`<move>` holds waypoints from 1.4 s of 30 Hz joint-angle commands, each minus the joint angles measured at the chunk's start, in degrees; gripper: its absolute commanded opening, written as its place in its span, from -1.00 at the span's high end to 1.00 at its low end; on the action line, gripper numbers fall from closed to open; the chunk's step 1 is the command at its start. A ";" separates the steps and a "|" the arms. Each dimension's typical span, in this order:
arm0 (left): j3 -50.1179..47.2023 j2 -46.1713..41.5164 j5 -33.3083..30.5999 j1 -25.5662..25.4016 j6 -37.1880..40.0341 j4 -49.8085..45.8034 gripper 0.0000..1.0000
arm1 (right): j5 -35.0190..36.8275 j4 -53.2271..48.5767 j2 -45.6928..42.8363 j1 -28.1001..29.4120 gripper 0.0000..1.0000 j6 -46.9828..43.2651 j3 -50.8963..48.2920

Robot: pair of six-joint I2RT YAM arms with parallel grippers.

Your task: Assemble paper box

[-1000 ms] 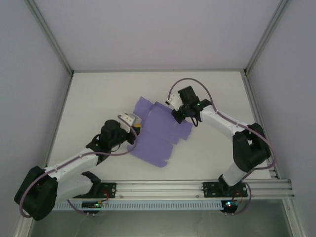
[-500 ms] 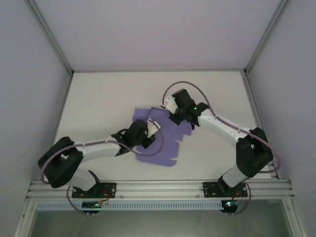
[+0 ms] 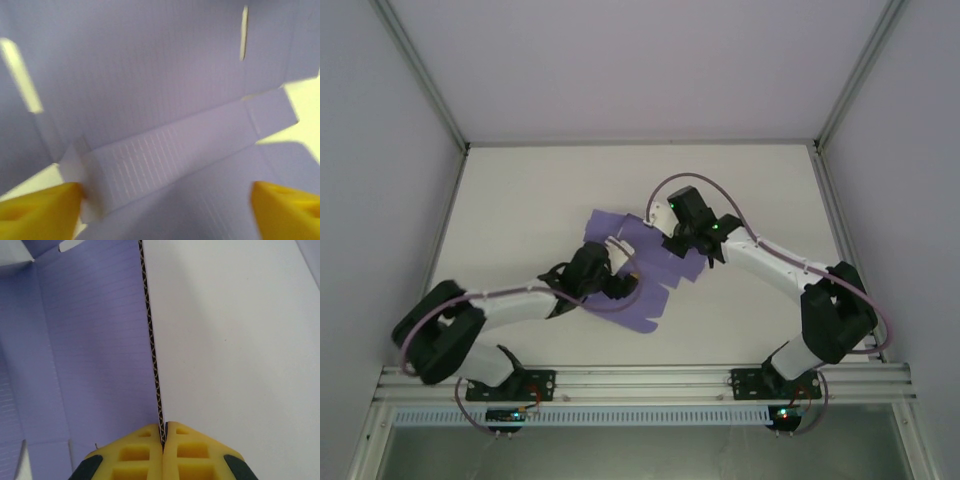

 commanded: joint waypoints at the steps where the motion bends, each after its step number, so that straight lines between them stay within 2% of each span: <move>1: -1.31 -9.58 6.25 2.06 -4.16 1.66 -0.99 | 2.61 3.03 -1.25 0.48 1.00 -4.01 -0.77; 3: -1.45 -14.64 5.55 3.35 -5.80 -0.56 -0.99 | 6.25 5.61 -0.68 0.84 1.00 -6.86 -1.02; 6: -0.69 -20.50 0.78 6.40 -10.73 -5.35 -0.99 | 10.36 12.48 -0.45 1.73 1.00 -12.42 -2.97; 10: 1.20 -23.85 0.82 12.84 -16.85 -11.19 -0.99 | 15.71 24.82 0.34 4.04 1.00 -23.23 -6.92; 17: 8.66 -18.95 0.14 25.41 -27.37 -22.51 -0.99 | 19.05 48.41 2.94 6.95 1.00 -40.04 -14.75; 19: 9.42 -17.24 0.95 28.19 -28.51 -22.76 -0.99 | 19.82 58.89 4.46 7.36 1.00 -47.09 -17.52; 22: 10.49 -13.92 2.86 31.67 -30.42 -22.85 -0.99 | 20.92 69.31 7.43 8.06 1.00 -52.89 -19.91; 28: 13.85 -4.95 3.25 34.11 -29.88 -23.32 -0.99 | 21.31 76.63 11.17 8.56 1.00 -55.51 -22.22; 33: 15.25 0.64 6.91 34.77 -28.04 -20.74 -0.99 | 22.12 79.17 12.30 8.66 1.00 -55.00 -23.87; 35: 15.59 1.55 9.72 34.77 -25.89 -20.39 -0.99 | 23.34 77.00 12.39 8.50 1.00 -53.89 -23.56; 38: 12.22 0.43 17.10 34.77 -22.91 -13.97 -0.99 | 23.30 75.17 12.31 7.97 1.00 -51.86 -24.17; 42: 10.83 0.89 21.43 34.71 -23.54 -9.51 -0.99 | 22.91 73.51 12.74 7.74 1.00 -50.36 -24.28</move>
